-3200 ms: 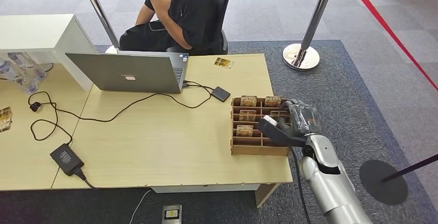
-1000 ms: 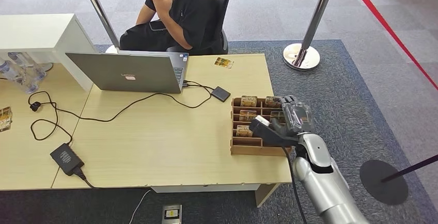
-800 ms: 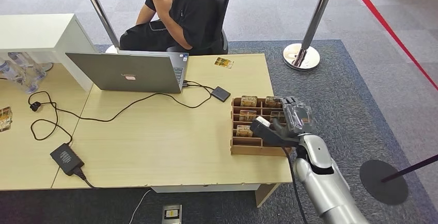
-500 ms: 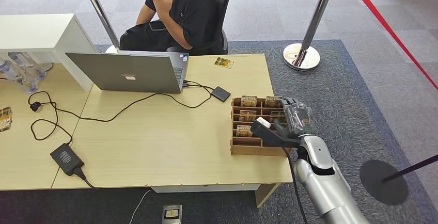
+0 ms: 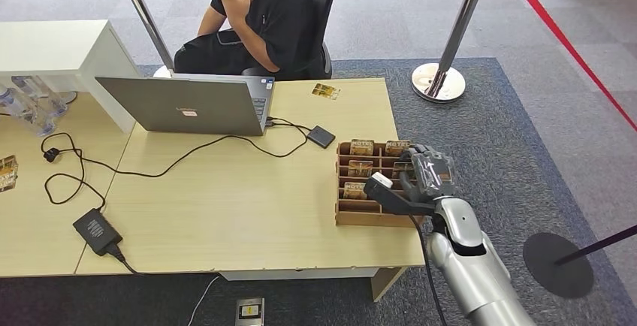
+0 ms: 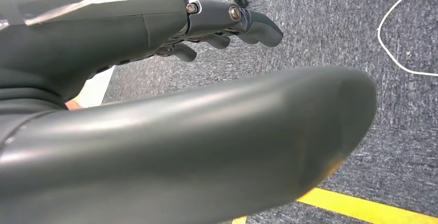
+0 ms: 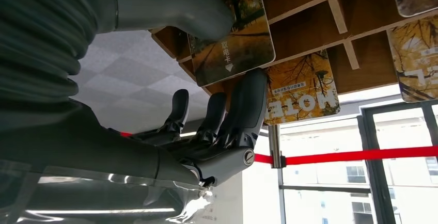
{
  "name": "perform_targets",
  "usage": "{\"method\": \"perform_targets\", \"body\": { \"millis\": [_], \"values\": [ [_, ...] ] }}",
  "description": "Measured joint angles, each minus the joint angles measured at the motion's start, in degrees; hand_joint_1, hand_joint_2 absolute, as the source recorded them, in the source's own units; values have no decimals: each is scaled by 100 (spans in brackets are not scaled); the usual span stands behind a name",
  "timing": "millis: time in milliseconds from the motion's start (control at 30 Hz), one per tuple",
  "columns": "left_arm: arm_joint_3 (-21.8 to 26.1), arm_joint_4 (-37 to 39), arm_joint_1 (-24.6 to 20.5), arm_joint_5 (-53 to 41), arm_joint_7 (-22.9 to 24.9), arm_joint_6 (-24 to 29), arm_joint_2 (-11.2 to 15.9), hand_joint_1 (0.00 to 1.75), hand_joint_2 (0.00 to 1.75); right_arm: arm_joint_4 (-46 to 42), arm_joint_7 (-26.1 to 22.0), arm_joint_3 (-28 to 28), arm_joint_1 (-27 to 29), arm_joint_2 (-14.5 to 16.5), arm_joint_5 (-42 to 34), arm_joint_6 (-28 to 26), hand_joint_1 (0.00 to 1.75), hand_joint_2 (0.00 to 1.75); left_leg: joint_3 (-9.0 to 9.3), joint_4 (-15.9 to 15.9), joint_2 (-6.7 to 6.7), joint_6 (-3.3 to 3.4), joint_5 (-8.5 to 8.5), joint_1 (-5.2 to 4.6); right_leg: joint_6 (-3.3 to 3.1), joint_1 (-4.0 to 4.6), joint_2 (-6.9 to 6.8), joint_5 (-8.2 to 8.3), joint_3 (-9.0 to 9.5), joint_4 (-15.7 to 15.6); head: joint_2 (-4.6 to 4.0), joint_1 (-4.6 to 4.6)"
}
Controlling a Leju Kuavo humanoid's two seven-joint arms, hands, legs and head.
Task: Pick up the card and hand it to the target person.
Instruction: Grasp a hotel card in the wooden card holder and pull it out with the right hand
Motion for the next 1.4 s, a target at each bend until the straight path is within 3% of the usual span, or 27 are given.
{"method": "perform_targets", "body": {
  "millis": [267,500,933,1200,1400],
  "values": [
    [37,12,0,3,2,16,0,0,0,43,7,0,-12,31,39,23,86,175,1,0,0,0,0,0,0,0,0,0,1,0,-1,0],
    [70,16,1,2,2,17,0,0,0,81,7,0,-18,50,56,16,103,175,2,0,0,0,1,0,0,0,0,0,2,0,-1,0],
    [84,22,2,3,-2,16,0,0,0,57,138,0,-15,62,210,5,107,175,3,0,0,0,0,0,0,0,0,0,2,0,0,1],
    [85,22,2,3,-12,17,0,0,0,-12,189,0,23,69,285,14,125,175,3,0,0,0,1,0,0,0,0,0,2,0,0,0],
    [89,22,2,2,-16,18,0,0,0,-117,227,0,82,69,345,15,154,175,3,0,1,0,0,0,0,0,0,0,2,0,0,1]
  ]
}}
